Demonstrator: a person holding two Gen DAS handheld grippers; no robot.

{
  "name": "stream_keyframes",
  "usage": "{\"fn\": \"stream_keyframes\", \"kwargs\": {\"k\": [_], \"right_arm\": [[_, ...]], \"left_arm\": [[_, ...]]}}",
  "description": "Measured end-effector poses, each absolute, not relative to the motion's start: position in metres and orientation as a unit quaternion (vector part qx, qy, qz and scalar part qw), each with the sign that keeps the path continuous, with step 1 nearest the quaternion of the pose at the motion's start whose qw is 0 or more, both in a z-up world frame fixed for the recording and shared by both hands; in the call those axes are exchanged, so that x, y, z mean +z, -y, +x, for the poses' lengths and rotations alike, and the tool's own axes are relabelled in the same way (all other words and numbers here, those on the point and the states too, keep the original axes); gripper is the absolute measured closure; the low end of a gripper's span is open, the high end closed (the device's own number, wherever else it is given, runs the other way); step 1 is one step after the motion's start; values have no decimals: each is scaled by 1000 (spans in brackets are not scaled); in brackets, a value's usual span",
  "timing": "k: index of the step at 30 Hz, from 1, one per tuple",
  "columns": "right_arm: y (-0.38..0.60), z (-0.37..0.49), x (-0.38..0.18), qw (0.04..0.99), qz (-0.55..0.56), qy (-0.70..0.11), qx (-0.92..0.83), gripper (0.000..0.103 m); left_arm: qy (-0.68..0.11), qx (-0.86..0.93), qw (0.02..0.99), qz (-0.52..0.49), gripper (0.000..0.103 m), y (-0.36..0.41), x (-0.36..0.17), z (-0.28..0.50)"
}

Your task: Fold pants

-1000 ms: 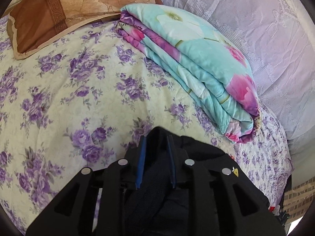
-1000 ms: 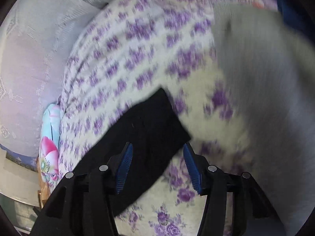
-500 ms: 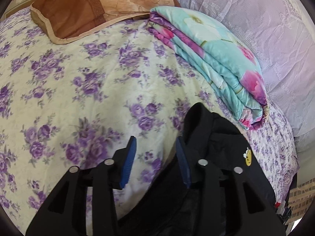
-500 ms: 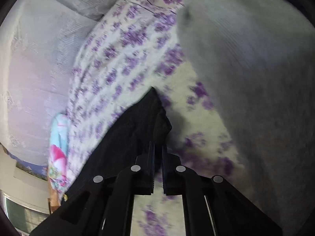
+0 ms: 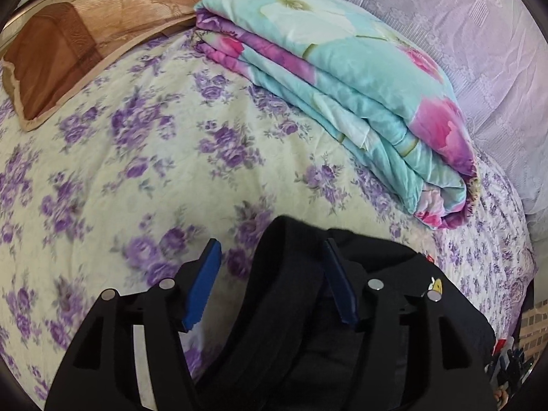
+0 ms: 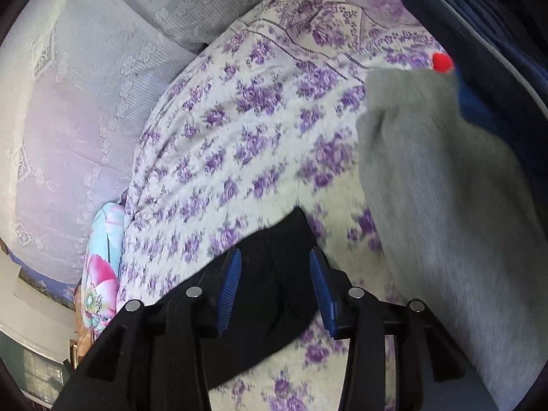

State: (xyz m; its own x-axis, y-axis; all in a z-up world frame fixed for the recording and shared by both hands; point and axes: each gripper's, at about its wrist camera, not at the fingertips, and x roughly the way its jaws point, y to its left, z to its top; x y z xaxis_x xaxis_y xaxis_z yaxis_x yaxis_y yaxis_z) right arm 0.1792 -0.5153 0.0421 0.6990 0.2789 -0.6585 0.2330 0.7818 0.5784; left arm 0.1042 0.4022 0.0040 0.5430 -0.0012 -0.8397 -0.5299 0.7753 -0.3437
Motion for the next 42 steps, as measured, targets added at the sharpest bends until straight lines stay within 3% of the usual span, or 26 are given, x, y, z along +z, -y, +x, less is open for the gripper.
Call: {"fn": "stream_keyframes", "kwargs": {"k": [4, 5, 7, 9, 12, 20, 21, 22, 24, 35, 42], "right_arm": [[521, 207, 39, 851, 343, -397, 26, 57], [521, 211, 40, 850, 343, -400, 29, 57], [520, 222, 39, 848, 334, -411, 30, 55], [518, 233, 35, 844, 322, -427, 30, 55], [516, 244, 28, 843, 302, -446, 22, 54], [505, 274, 3, 832, 279, -480, 19, 47], [505, 274, 0, 832, 280, -479, 21, 54], [505, 273, -1, 833, 281, -477, 23, 80], [506, 266, 1, 832, 291, -471, 34, 95], [518, 150, 83, 882, 284, -370, 65, 98], [541, 22, 61, 883, 304, -353, 55, 99]], "left_arm": [[-456, 145, 824, -304, 45, -402, -4, 118], [-455, 136, 825, -308, 53, -401, -4, 120], [-454, 138, 828, -300, 60, -398, -4, 123], [-453, 147, 832, -285, 80, -395, -2, 124], [-448, 148, 829, -302, 92, -401, 0, 120], [-440, 149, 826, -319, 95, -406, 2, 117], [-439, 149, 827, -319, 95, -405, 3, 116], [-436, 147, 828, -321, 96, -404, 3, 116], [-428, 141, 830, -327, 97, -405, 8, 111], [-347, 73, 861, -365, 99, -405, 57, 33], [-324, 73, 851, -406, 103, -414, 39, -83]]}}
